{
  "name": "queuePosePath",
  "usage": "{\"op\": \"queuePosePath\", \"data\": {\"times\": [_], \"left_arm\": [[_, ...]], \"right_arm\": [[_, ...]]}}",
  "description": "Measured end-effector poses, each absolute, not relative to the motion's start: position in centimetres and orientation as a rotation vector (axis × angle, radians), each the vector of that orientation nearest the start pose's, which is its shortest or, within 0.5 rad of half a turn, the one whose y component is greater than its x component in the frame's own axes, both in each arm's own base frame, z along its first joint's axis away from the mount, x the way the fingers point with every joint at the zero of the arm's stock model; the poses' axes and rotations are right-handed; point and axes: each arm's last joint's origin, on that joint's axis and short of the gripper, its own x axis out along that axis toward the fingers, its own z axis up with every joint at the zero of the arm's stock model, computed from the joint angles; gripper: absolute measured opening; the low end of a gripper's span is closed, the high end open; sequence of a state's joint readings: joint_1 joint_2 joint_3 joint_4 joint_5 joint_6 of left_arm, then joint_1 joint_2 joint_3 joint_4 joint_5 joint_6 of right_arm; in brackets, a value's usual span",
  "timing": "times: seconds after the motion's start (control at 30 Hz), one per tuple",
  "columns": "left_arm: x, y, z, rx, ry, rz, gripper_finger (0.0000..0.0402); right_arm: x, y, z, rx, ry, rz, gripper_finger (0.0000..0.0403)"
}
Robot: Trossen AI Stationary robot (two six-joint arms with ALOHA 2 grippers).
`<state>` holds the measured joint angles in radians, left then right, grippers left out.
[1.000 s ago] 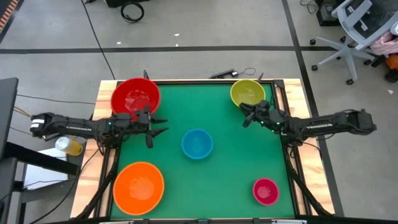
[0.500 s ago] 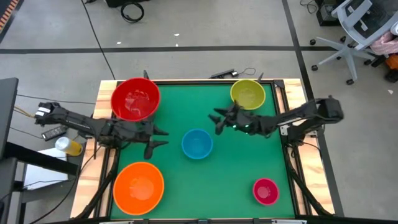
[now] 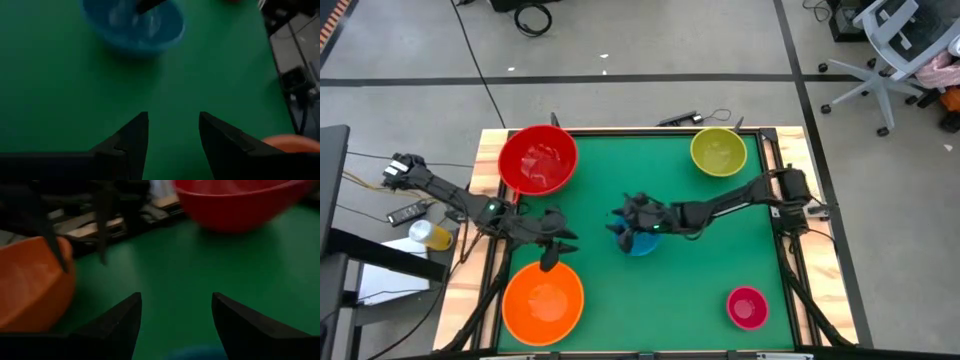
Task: Nest bowls inside each other
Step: Stack the orange bowl into the large red bowl
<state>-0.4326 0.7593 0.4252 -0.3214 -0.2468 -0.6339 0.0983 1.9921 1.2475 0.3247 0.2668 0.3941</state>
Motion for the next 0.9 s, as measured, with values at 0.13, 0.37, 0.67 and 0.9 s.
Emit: {"op": "queuePosePath", "data": {"times": [0.13,0.37,0.67,0.9], "left_arm": [[14.0,-6.6,20.1,-0.447,0.692,-0.01,0.0176],[13.4,-7.7,20.1,-0.534,0.772,-0.141,0.0176],[13.2,-7.4,19.8,-0.494,0.767,-0.058,0.0176],[13.1,-7.1,19.5,-0.458,0.77,0.009,0.0176]], "right_arm": [[46.4,5.0,19.3,0.393,0.379,-0.1,0.0245],[50.3,9.4,19.9,0.411,0.404,0.017,0.0245],[53.4,13.3,17.8,0.318,0.52,-0.095,0.0245],[54.7,13.9,16.3,0.328,0.573,-0.044,0.0245]]}}
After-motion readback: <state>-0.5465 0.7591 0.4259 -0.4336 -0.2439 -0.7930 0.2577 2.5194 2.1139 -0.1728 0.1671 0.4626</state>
